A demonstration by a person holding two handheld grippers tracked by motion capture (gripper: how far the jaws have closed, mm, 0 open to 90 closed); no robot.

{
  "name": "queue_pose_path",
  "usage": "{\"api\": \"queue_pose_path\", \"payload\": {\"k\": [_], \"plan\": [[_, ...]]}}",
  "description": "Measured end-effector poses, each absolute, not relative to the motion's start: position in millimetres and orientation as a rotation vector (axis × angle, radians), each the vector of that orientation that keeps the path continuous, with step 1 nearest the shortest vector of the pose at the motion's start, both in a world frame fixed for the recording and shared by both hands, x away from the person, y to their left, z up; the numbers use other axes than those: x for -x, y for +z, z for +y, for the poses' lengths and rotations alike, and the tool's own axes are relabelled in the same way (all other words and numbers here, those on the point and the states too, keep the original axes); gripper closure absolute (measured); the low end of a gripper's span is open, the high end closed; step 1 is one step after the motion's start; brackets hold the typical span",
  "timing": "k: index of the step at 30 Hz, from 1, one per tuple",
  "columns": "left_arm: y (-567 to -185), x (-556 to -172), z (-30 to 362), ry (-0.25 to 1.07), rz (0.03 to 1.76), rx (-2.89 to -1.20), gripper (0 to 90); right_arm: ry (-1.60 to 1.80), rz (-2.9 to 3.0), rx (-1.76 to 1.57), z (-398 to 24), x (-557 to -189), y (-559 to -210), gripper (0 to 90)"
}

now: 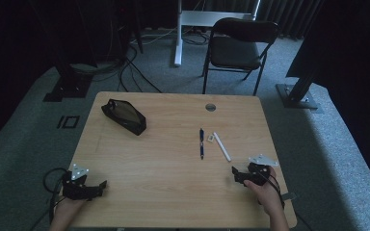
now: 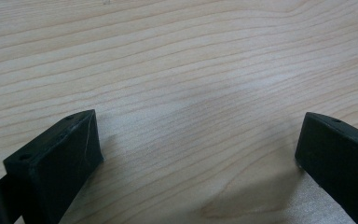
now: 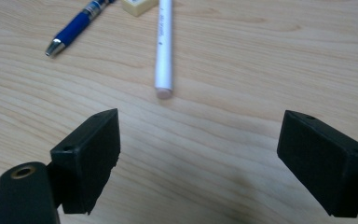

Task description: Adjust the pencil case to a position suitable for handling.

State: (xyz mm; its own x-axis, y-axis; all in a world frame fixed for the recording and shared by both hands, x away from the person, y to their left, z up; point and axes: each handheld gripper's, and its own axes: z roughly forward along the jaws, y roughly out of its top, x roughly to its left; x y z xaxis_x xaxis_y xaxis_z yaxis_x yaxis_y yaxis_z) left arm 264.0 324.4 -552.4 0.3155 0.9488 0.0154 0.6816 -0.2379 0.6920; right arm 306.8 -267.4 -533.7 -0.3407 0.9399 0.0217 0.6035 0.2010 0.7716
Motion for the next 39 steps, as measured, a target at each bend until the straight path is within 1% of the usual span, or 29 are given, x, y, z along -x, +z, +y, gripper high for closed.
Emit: {"api": "queue_pose_path", "payload": {"k": [39], "plan": [[-552,-264,324,0.593,1.432,-2.008,0.2,1.13,2.1,-1.308,-194,-333,-514,13.0]]}}
